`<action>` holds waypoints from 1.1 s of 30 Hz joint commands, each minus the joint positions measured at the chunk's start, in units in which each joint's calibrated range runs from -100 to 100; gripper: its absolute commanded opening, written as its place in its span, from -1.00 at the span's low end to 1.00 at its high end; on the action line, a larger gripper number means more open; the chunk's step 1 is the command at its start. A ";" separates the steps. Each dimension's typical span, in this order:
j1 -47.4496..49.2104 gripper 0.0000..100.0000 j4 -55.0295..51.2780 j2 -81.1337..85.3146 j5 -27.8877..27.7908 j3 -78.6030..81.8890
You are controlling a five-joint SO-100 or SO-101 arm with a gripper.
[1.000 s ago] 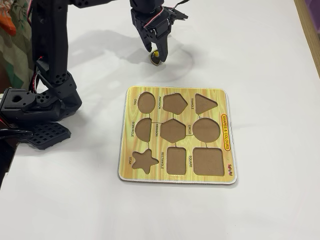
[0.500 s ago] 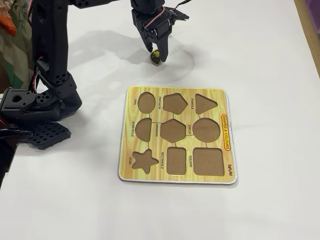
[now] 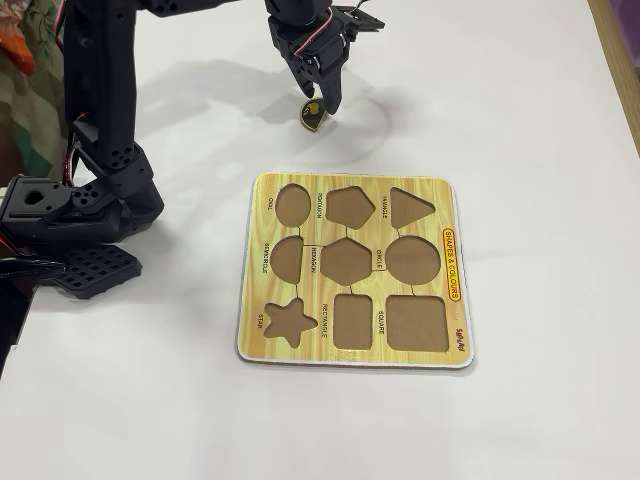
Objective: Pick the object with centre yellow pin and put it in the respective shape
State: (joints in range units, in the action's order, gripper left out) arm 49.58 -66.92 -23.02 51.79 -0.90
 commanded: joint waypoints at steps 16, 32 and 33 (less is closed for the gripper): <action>-0.85 -0.73 -0.75 3.69 -0.28 4.32; -0.95 -0.71 0.11 12.56 -0.12 12.86; -0.95 -0.71 0.11 12.73 -0.12 13.13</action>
State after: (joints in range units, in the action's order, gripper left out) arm 49.58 -67.18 -14.26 51.90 11.96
